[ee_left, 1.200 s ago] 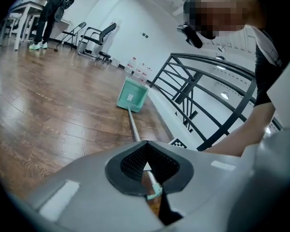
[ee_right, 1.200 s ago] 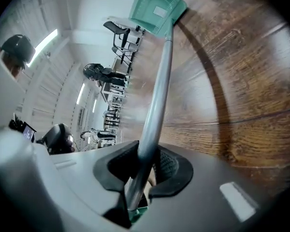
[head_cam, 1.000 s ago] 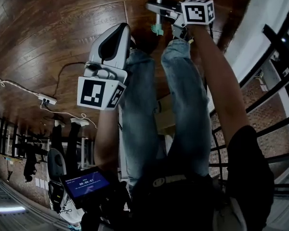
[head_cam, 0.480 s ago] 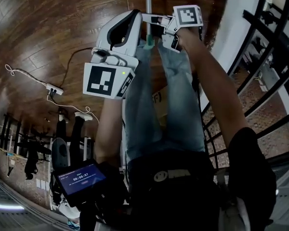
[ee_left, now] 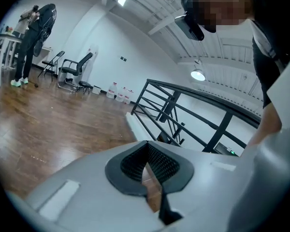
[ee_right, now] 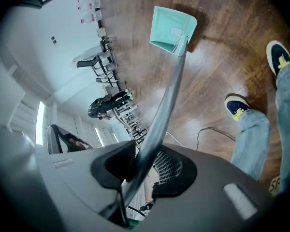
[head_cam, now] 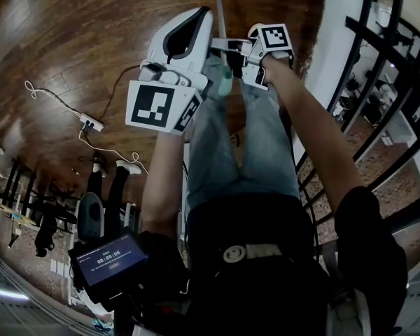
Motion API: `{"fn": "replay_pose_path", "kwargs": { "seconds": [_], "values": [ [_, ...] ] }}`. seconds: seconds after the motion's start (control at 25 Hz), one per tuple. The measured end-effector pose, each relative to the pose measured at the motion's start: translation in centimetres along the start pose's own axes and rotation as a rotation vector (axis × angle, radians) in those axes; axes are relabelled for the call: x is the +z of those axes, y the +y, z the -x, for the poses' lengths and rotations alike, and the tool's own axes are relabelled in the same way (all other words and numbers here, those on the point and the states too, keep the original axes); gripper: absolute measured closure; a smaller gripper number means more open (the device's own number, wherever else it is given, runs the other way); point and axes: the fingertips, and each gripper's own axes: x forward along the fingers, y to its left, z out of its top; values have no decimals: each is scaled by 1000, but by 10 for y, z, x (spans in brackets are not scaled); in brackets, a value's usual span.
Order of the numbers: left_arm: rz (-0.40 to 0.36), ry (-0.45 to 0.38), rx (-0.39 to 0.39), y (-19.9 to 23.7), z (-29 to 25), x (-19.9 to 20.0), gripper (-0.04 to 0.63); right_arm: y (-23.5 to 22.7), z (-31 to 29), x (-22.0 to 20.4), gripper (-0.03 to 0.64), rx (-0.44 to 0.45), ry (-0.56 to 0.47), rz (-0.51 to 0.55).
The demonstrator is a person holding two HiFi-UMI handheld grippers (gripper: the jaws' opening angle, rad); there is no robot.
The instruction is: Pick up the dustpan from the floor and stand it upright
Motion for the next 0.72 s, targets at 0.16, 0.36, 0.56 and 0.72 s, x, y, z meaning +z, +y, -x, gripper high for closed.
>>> {"fn": "replay_pose_path", "kwargs": {
  "seconds": [0.16, 0.36, 0.56, 0.72],
  "values": [
    [-33, -20, 10, 2, -1, 16, 577, 8, -5, 6, 494, 45, -18, -77],
    [-153, -102, 39, 3, -4, 42, 578, 18, -11, -4, 479, 97, 40, -131],
    [-314, -250, 97, 14, 1, 77, 580, 30, -14, -4, 465, 160, 91, -158],
    [-356, -268, 88, 13, 1, 76, 581, 39, -14, -6, 446, 211, 181, -85]
  ]
}}
